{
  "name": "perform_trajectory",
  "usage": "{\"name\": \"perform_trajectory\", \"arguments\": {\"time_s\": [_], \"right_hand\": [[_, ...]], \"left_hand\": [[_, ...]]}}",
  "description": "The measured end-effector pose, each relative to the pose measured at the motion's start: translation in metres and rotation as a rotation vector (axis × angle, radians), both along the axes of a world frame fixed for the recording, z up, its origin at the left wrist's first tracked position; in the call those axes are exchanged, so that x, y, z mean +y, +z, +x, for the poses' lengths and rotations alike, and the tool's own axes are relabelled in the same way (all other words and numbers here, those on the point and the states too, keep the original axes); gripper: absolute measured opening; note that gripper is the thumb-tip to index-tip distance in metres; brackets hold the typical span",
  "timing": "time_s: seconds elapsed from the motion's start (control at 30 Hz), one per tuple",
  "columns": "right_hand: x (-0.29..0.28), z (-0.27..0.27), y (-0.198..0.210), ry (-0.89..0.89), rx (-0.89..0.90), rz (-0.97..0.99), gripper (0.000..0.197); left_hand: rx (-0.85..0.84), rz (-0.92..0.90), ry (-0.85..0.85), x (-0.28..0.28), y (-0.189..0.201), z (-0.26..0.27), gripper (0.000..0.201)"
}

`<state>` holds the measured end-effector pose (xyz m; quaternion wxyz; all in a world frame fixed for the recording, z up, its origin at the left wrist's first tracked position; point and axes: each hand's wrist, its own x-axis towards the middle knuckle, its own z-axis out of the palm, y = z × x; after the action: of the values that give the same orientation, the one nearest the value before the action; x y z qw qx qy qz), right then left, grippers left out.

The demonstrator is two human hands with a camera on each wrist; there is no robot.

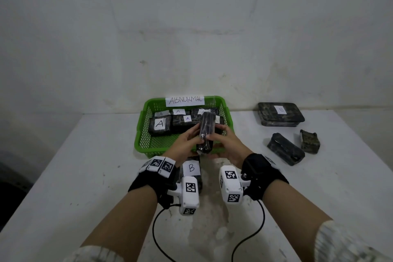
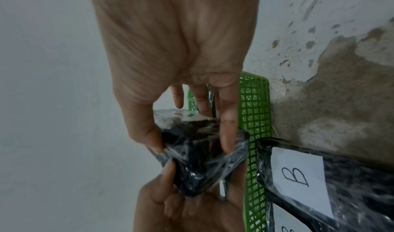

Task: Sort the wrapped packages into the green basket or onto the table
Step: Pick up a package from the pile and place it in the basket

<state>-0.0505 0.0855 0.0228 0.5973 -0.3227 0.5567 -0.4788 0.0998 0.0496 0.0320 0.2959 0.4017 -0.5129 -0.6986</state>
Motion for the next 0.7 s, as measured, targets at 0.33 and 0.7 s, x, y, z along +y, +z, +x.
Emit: {"name": "perform_trajectory", "arguments": {"time_s": [0.33, 0.7], "right_hand": [[-0.008, -0.005, -0.013, -0.167, 0.05, -0.118, 0.052], [-0.006, -0.006, -0.005, -0.097, -0.289, -0.091, 0.029]], "left_hand": [[0.111, 0.074, 0.116, -0.001, -0.002, 0.004, 0.052], [0.02, 0.079, 0.083, 0.0, -0.009, 0.0, 0.042]]}}
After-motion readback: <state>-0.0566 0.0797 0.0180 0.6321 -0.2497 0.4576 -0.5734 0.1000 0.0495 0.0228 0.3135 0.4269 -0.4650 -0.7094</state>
